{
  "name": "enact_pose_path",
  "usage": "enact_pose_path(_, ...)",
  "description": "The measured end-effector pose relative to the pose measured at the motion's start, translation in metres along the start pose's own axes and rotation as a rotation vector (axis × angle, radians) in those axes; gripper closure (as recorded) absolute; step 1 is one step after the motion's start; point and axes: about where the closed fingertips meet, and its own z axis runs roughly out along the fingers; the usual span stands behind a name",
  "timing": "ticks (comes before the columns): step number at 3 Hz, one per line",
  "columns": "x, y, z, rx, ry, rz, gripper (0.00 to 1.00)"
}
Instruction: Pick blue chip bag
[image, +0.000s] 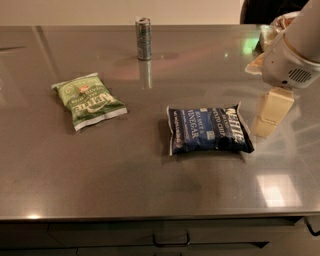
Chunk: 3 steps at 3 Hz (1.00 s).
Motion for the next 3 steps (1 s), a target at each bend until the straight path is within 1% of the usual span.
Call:
enact_pose_path(1, 0.005, -0.006, 0.041, -0.052, -0.013, 0.004, 0.00)
enact_pose_path(2, 0.007, -0.009, 0.076, -0.108, -0.025, 0.012, 0.00)
enact_pose_path(3, 0.003, -0.007, 0.097, -0.160, -0.027, 0.002, 0.00)
